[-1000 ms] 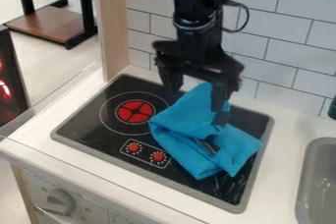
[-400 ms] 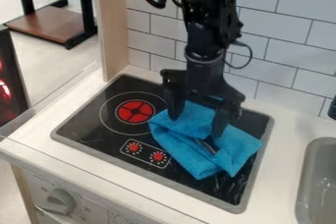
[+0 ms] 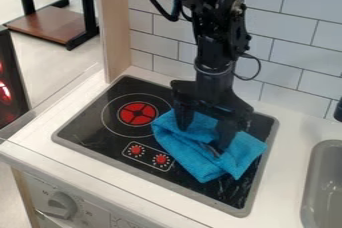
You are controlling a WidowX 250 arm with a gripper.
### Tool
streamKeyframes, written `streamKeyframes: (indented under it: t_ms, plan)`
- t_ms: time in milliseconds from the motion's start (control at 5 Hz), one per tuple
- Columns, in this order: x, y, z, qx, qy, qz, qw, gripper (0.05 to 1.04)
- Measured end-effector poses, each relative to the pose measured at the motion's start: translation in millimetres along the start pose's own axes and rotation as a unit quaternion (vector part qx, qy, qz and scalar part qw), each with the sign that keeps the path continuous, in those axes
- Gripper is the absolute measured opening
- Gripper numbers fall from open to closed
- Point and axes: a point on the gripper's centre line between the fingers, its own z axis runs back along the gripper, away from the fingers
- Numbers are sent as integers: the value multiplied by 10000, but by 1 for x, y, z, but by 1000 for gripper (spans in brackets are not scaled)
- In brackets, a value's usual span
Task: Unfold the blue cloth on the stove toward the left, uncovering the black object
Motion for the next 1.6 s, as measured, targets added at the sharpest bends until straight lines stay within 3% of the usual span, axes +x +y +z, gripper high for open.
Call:
streamKeyframes:
  t_ms: [400, 600, 800, 1000, 1200, 1600]
  plan:
    - [3, 0, 0, 0, -77, -34, 10000, 327]
    - [4, 0, 0, 4, -124, -7, 9999, 130]
    - [4, 1, -1, 24, -127, -22, 9999, 50]
    - [0, 2, -1, 31, -89, -62, 9999, 49]
    - [1, 9, 17, -37, -299, 27, 9995, 49]
    - [0, 60, 31, 175, -443, 708, 9964, 49]
